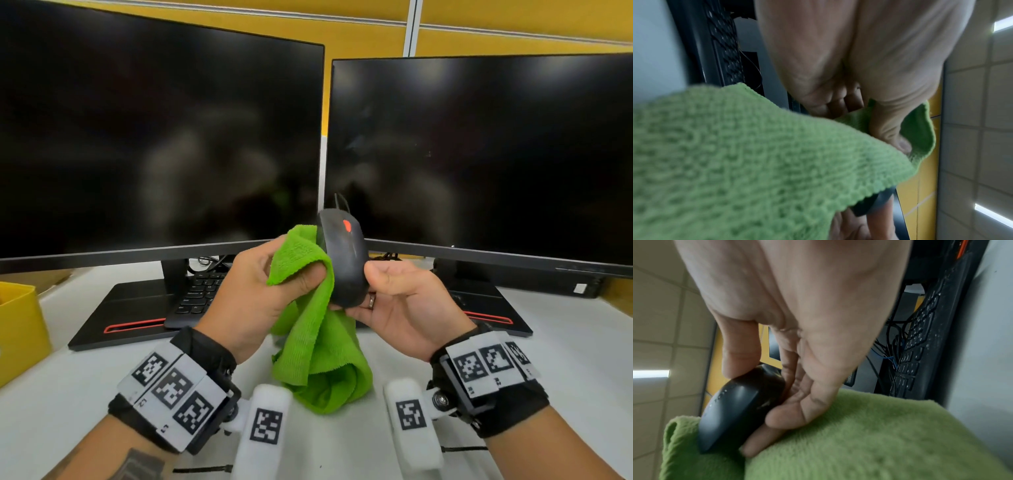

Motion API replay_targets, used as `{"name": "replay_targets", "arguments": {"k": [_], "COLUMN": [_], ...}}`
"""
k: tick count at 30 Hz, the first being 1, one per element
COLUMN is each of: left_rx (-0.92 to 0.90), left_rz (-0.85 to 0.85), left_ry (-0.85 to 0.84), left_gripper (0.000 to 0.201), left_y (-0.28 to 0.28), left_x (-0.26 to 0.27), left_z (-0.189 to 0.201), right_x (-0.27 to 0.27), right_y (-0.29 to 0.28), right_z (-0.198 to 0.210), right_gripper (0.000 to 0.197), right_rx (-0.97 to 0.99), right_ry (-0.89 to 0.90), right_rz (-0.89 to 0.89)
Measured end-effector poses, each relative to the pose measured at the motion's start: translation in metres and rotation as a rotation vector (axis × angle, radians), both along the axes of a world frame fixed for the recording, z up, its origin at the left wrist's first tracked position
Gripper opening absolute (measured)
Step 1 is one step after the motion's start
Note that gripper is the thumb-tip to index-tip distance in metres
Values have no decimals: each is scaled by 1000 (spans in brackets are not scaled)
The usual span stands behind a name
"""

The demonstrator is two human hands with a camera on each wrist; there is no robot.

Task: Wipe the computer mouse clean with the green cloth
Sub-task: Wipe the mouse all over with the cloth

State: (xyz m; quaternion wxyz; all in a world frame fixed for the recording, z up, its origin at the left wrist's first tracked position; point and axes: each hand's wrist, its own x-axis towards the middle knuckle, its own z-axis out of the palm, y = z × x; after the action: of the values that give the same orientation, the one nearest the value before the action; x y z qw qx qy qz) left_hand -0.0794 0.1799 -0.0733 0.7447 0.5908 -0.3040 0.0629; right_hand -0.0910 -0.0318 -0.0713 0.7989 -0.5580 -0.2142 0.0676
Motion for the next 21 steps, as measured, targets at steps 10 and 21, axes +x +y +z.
{"name": "replay_targets", "arguments": {"k": [10,21], "left_rx": [-8,-181], "left_rz": [-146,52], "left_ry": [-27,58], "left_gripper": [87,34], "left_y": [3,0], "left_x": [-4,0], "left_z": [4,2], "right_x": [-4,-5], "right_y": [3,2], "right_z": [3,2], "right_gripper": [71,46], "right_rx": [-12,-42], "right_ry": [37,84], "right_rz": [124,221]}}
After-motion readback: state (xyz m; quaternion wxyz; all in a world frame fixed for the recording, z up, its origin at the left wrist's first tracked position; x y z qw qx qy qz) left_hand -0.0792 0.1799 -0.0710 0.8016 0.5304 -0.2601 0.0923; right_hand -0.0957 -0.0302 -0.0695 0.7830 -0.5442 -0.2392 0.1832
